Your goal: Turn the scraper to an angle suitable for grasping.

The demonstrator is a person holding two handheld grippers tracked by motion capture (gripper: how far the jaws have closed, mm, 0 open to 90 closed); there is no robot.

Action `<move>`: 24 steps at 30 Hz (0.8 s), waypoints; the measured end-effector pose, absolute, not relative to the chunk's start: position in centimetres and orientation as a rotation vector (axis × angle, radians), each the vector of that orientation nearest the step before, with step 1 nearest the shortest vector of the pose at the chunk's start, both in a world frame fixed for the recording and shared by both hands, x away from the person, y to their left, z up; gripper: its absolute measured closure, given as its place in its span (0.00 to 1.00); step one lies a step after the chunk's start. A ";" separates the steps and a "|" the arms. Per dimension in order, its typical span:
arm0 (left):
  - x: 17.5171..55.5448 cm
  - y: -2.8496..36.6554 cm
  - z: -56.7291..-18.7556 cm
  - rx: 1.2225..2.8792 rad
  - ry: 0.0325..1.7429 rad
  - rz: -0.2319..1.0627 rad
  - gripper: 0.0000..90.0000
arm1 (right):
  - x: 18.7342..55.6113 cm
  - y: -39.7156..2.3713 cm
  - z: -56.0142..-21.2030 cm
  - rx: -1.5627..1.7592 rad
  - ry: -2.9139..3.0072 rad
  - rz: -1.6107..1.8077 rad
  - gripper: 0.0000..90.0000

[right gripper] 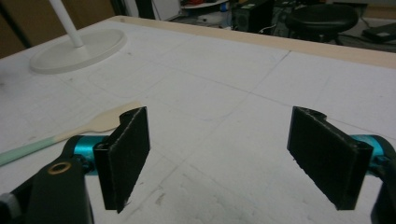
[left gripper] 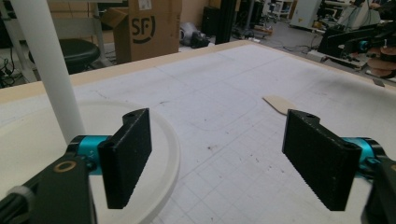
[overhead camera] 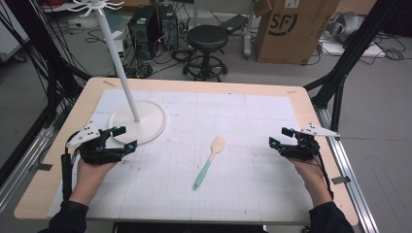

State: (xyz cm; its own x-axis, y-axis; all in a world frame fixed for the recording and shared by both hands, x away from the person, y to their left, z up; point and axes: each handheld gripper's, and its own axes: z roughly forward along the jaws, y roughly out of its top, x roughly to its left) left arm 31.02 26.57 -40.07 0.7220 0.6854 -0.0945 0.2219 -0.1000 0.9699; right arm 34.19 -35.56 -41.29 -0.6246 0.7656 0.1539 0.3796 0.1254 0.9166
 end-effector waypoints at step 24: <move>31.1 29.1 -40.7 1.663 0.803 0.532 0.25 | 33.8 -27.4 -42.8 0.764 2.399 1.457 0.71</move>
State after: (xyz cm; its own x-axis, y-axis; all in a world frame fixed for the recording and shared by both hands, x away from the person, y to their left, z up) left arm 31.07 29.11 -40.74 0.6627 0.7456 -0.0705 0.2260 -0.1093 0.9680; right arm 33.77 -27.43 -42.78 -0.8369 0.5430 0.0689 0.3115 0.3691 0.8756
